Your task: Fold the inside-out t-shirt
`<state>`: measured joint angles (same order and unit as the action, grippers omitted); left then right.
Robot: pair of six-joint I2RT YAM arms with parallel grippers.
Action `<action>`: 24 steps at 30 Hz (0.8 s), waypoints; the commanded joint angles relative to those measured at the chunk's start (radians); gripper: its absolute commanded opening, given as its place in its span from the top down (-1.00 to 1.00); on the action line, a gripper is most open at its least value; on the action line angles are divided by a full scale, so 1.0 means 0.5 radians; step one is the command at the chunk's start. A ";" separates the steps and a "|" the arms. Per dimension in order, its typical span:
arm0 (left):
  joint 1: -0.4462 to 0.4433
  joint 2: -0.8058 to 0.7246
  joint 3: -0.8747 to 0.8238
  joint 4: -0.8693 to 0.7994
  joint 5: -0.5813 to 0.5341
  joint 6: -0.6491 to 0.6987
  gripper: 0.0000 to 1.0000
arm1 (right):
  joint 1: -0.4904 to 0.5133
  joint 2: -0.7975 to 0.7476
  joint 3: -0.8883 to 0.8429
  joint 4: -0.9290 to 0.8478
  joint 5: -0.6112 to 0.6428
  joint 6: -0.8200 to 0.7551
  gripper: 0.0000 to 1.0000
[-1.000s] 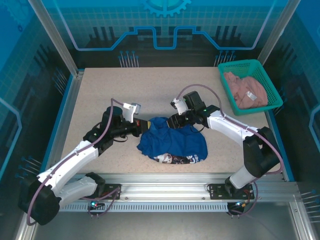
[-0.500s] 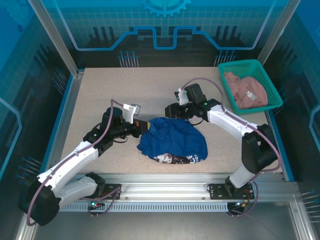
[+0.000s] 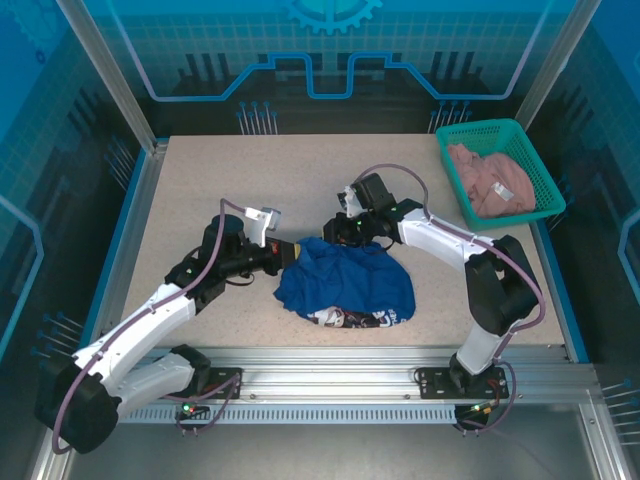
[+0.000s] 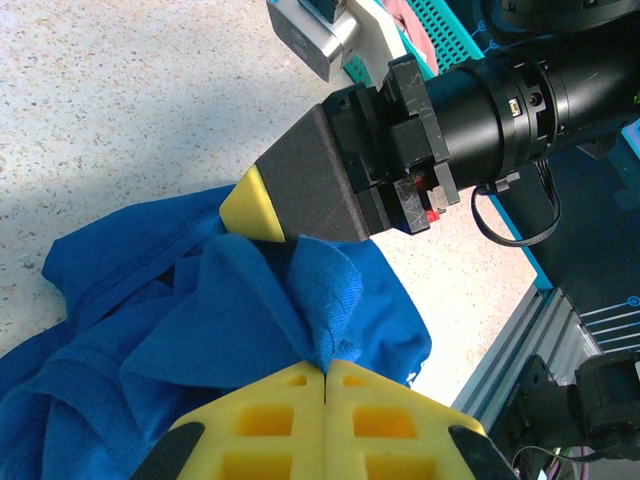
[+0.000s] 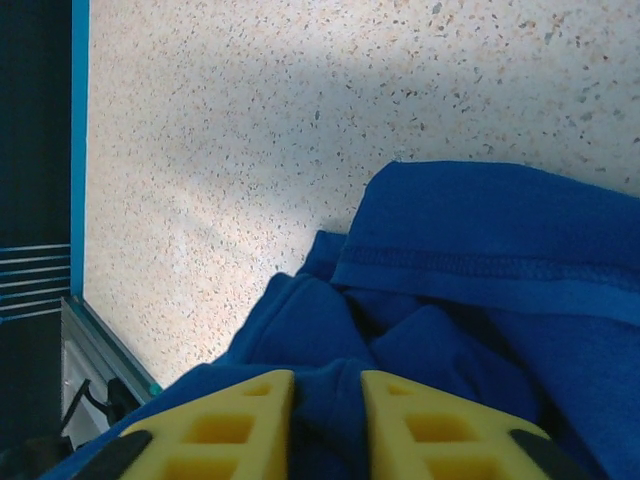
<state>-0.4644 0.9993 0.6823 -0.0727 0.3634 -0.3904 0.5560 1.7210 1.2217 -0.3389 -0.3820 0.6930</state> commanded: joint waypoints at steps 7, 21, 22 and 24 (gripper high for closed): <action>0.012 -0.026 -0.036 0.038 0.049 0.035 1.00 | 0.017 -0.152 0.009 -0.079 0.123 -0.062 0.91; -0.078 0.241 -0.070 0.143 -0.090 0.161 0.58 | -0.055 -0.370 -0.216 0.168 0.325 0.183 1.00; -0.100 0.242 -0.085 0.145 -0.102 0.179 0.51 | -0.064 -0.360 -0.220 0.177 0.316 0.188 1.00; -0.151 0.230 -0.132 0.174 -0.141 0.181 0.32 | -0.082 -0.344 -0.231 0.191 0.307 0.193 1.00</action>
<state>-0.5125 1.1172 0.6441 -0.0265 0.3180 -0.3336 0.5331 1.5345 1.1206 -0.2817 -0.2417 0.7635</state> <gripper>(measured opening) 0.324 0.052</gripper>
